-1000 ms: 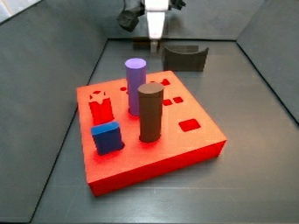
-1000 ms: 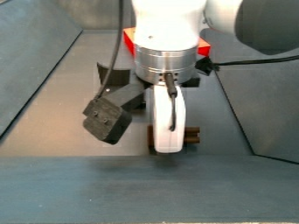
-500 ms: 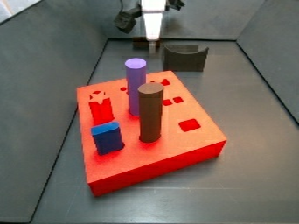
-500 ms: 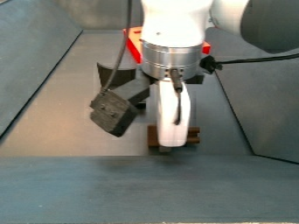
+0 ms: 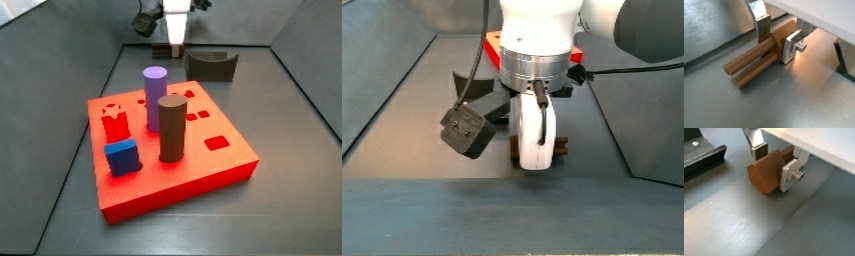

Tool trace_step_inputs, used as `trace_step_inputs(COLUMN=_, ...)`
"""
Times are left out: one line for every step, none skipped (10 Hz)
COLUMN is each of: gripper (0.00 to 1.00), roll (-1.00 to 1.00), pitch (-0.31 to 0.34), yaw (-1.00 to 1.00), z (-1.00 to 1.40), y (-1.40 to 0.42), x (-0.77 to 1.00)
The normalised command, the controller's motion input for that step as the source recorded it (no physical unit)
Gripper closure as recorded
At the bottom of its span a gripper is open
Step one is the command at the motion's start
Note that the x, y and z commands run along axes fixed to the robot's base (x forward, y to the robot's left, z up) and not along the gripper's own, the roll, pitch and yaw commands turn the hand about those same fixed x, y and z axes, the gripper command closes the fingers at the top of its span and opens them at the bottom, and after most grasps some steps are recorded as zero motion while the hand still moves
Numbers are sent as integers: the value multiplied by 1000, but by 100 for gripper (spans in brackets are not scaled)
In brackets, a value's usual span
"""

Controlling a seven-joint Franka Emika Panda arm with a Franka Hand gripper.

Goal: Pick up the 3 prong object. Move up. Rotate the 3 prong object. Place the 3 prong object on the fixture. Regrasp the 3 prong object. Move to above the board. Insert the 3 prong object.
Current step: Pick up the 3 prong object, then move up.

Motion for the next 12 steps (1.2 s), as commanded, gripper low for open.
trace_step_inputs(gripper=100, roll=0, pitch=0, yaw=0, z=0, y=0, x=0)
trace_step_inputs(gripper=100, roll=0, pitch=0, yaw=0, z=0, y=0, x=0)
trace_step_inputs(gripper=100, roll=0, pitch=0, yaw=0, z=0, y=0, x=0)
trace_step_inputs(gripper=100, roll=0, pitch=0, yaw=0, z=0, y=0, x=0)
trace_step_inputs(gripper=100, roll=0, pitch=0, yaw=0, z=0, y=0, x=0)
trace_step_inputs(gripper=100, roll=0, pitch=0, yaw=0, z=0, y=0, x=0)
trace_step_inputs(gripper=100, roll=0, pitch=0, yaw=0, z=0, y=0, x=0)
trace_step_inputs(gripper=100, roll=0, pitch=0, yaw=0, z=0, y=0, x=0)
trace_step_inputs(gripper=100, roll=0, pitch=0, yaw=0, z=833, y=0, x=0)
trace_step_inputs(gripper=100, roll=-16, pitch=28, yaw=-13, z=812, y=-56, x=-58)
trace_step_inputs(gripper=100, roll=-1, pitch=53, yaw=-17, z=678, y=-53, x=-94)
trace_step_inputs(gripper=100, roll=13, pitch=72, yaw=-16, z=550, y=-35, x=-67)
